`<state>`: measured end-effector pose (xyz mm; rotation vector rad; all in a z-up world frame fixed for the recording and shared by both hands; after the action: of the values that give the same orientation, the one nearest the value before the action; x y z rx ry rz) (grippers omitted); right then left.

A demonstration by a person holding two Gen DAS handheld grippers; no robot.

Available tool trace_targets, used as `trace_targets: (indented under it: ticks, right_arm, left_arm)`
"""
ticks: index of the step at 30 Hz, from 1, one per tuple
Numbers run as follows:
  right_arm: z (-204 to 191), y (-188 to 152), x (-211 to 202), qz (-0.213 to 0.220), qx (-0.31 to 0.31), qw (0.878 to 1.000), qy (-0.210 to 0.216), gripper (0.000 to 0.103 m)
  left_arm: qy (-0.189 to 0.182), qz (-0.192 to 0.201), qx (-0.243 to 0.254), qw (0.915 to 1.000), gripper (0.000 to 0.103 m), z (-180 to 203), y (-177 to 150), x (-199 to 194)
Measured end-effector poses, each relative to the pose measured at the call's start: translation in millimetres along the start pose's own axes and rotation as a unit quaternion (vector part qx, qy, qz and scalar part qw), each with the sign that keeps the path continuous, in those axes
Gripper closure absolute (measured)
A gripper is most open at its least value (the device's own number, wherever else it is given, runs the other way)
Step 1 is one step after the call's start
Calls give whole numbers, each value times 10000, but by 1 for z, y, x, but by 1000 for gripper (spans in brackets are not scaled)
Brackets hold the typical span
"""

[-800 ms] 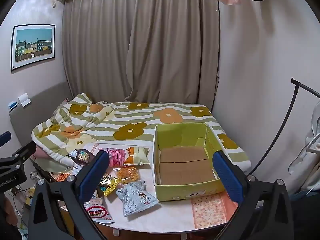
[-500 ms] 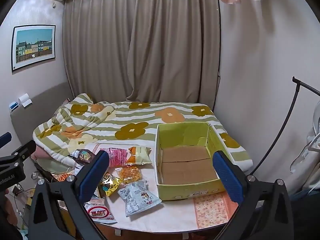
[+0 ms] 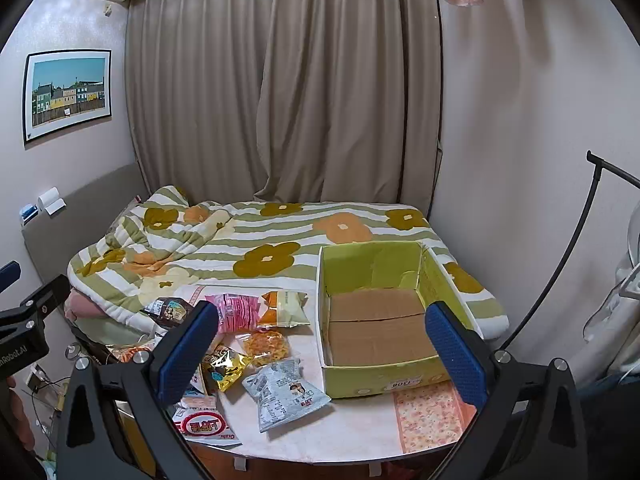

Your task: Organize snacks

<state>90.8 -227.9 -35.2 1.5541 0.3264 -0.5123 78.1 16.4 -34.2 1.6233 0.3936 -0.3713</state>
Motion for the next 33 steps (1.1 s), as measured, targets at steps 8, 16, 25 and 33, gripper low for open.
trace_targets:
  ticks: [8,16,25,33]
  right_arm:
    - [-4,-4,0,8,-4,10000,1,1]
    - [-7,-7,-1,-29,17,10000,33,1]
    - [-7,-8,0,-37,14,10000,25,1]
    - [-8,-9,0,-45,31,10000,39,1]
  left_arm:
    - [-159,-49,-82,9998,0,-5,-1,1]
    - [-148,-139,-79,9998,0,-7,-2,6]
    - [-128,-199,-103,9997,0,-9,-6,10]
    - [-122,-192,-105,9997,0,-11,-8,12]
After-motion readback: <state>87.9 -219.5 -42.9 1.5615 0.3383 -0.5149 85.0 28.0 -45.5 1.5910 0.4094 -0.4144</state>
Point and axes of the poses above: each gripper's, at about its wrist camera, not at the fingertips, and x roughly the way its jaws point, z to its right, y to its top, the point moved 9 cm from there along x, roughly the way its jaws point, and after that the axes turned 1 degree about -z, right-handed, at the moved point
